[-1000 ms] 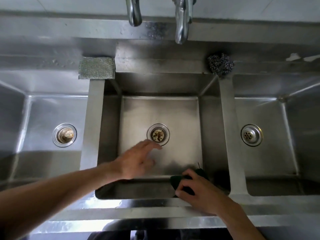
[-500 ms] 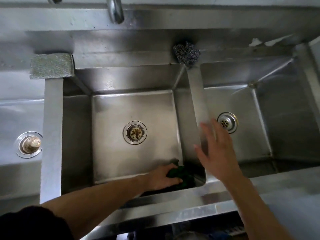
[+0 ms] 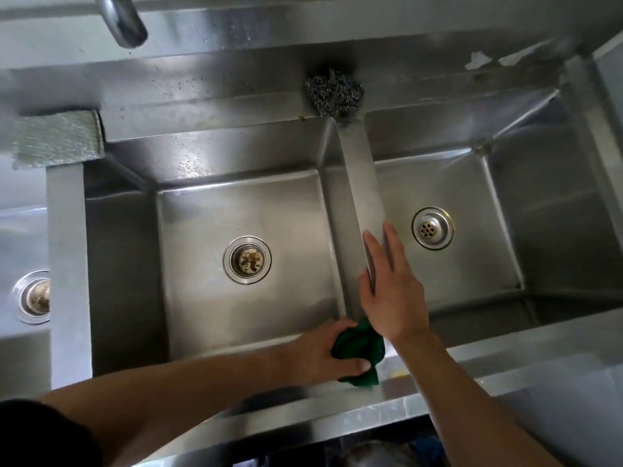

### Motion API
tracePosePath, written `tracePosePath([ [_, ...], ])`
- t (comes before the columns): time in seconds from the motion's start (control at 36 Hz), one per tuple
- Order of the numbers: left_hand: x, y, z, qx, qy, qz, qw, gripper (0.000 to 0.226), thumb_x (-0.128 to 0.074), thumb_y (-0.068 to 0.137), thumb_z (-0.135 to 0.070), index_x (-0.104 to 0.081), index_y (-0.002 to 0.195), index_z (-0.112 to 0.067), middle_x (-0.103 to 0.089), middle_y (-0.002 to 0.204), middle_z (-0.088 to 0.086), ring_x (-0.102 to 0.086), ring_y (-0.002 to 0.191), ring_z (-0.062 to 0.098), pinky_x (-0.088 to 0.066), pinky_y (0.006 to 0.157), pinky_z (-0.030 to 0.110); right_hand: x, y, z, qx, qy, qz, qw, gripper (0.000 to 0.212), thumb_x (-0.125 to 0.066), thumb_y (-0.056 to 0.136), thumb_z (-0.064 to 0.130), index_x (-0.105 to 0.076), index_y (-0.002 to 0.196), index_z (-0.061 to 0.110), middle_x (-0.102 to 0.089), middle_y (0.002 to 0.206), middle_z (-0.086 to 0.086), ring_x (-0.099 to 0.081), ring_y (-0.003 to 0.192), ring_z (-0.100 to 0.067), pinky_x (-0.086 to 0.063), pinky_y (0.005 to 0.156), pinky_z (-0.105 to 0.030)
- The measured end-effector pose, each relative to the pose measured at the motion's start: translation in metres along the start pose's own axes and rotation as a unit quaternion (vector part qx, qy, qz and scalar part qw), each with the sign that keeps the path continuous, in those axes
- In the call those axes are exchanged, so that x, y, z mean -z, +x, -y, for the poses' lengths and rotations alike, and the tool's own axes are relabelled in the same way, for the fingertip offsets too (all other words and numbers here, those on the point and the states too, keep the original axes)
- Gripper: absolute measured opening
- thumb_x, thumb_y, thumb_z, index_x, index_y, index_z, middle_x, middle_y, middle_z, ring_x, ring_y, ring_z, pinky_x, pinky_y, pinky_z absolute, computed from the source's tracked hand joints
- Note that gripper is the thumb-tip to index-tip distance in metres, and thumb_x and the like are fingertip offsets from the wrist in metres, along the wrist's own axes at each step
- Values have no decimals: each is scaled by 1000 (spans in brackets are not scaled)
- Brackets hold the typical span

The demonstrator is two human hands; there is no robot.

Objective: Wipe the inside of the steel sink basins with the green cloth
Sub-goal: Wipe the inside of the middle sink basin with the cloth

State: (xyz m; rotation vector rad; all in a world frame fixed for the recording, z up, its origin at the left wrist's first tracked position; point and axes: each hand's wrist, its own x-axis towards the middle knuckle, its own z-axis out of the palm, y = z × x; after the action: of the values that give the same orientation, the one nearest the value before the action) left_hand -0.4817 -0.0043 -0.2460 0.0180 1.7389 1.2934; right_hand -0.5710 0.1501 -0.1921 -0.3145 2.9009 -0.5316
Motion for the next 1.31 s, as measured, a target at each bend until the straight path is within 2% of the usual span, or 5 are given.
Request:
tracePosePath([
  [0.19, 2, 40, 9, 115, 61, -4, 992, 90, -48, 66, -82, -48, 143, -36, -59, 137, 10, -54, 130, 29, -46, 111, 39, 2, 1, 1, -6, -3, 6, 1000, 62, -51, 97, 29, -24, 153, 33, -1, 166, 5, -49, 133, -19, -58, 83, -35],
  [0.81, -11, 22, 12, 7, -18, -78, 997, 72, -61, 73, -62, -65, 124, -12, -68, 111, 4, -66, 98, 18, -53, 90, 30, 0, 3, -1, -11, -9, 20, 1000, 59, -48, 98, 31, -24, 152, 34, 4, 166, 6, -56, 124, -20, -60, 71, -39],
  [0.94, -5, 38, 3, 58, 16, -41, 997, 69, -60, 82, -55, -55, 137, -15, -64, 131, 7, -62, 118, 23, -47, 97, 26, 3, 3, 1, -15, -2, 16, 1000, 58, -51, 97, 30, -28, 151, 33, 1, 165, 7, -59, 120, -21, -59, 69, -38],
  [1.11, -7, 67, -4, 161, -342, -194, 905, 26, -54, 107, -26, -60, 131, -17, -71, 119, 3, -70, 107, 16, -54, 84, 21, 2, 4, 3, -20, -6, 14, 1000, 59, -52, 97, 31, -28, 151, 32, 3, 165, 9, -62, 116, -22, -59, 70, -34],
  [1.31, -28, 67, -11, 109, -305, -211, 922, 33, -60, 95, -43, -46, 125, -43, -59, 134, 8, -64, 118, 22, -53, 107, 45, 1, 3, 2, -21, -6, 14, 1000, 57, -50, 98, 32, -27, 150, 32, 1, 165, 9, -59, 120, -23, -59, 71, -36],
])
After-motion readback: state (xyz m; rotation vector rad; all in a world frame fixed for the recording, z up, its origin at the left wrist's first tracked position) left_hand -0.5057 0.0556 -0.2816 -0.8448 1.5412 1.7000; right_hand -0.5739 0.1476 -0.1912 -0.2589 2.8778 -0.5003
